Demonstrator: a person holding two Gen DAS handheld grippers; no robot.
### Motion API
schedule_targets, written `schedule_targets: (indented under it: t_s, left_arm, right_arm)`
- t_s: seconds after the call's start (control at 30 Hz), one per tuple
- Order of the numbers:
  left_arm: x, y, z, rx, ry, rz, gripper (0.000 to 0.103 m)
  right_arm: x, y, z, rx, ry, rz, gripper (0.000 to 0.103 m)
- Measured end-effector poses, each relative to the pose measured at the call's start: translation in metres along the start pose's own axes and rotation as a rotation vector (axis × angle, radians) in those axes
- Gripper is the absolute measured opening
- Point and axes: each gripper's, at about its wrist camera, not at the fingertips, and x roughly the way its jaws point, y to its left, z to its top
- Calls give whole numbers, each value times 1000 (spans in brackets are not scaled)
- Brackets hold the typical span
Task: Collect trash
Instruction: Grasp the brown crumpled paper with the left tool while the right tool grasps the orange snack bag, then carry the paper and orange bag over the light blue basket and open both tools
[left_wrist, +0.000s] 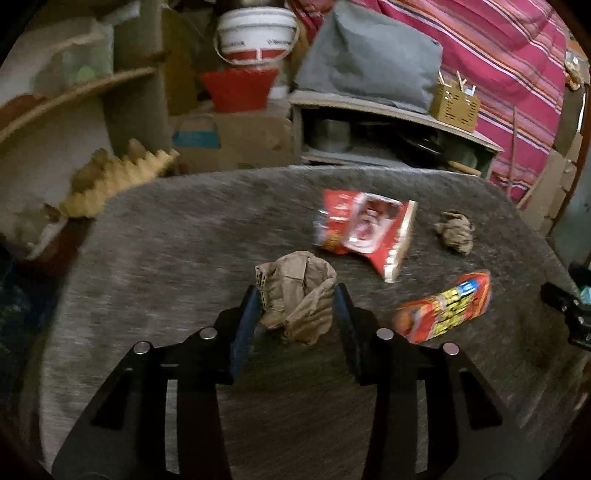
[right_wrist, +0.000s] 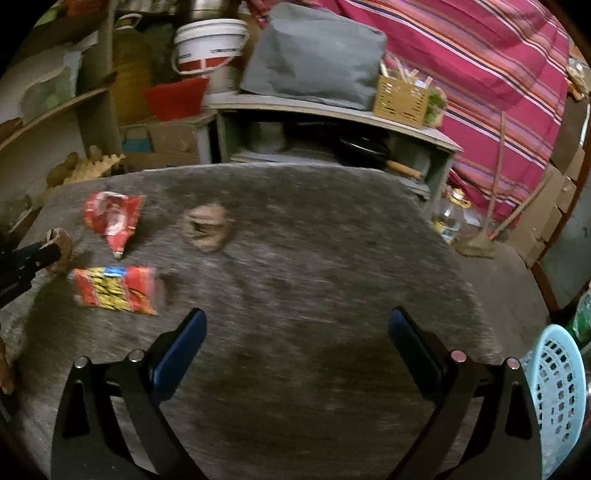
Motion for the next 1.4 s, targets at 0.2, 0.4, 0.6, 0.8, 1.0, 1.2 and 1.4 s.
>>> schedule_targets:
  t_s: [0.2, 0.4, 0.6, 0.8, 1.0, 1.2, 1.4]
  left_arm:
    - [-24, 46, -9, -29, -29, 60, 40]
    - [-35, 78, -19, -77, -39, 77, 40]
    - [-43, 95, -26, -100, -41, 101, 40]
    - [-47, 107, -30, -123, -47, 106, 40]
    - [-45, 101, -29, -125, -40, 104, 40]
    - [-49, 76, -23, -108, -57, 84, 40]
    - [-52, 40, -16, -80, -68, 45, 40]
  right_arm:
    - [5, 50, 3, -8, 10, 88, 97]
    - [13, 96, 4, -20, 26, 146, 99]
    - [28, 128, 7, -48, 45, 127, 99]
    - [43, 142, 8, -104, 65, 49, 99]
    - [39, 127, 8, -72, 65, 137, 88]
    - [21, 107, 8, -41, 17, 170, 84]
    - [-5, 67, 4, -27, -18, 137, 84]
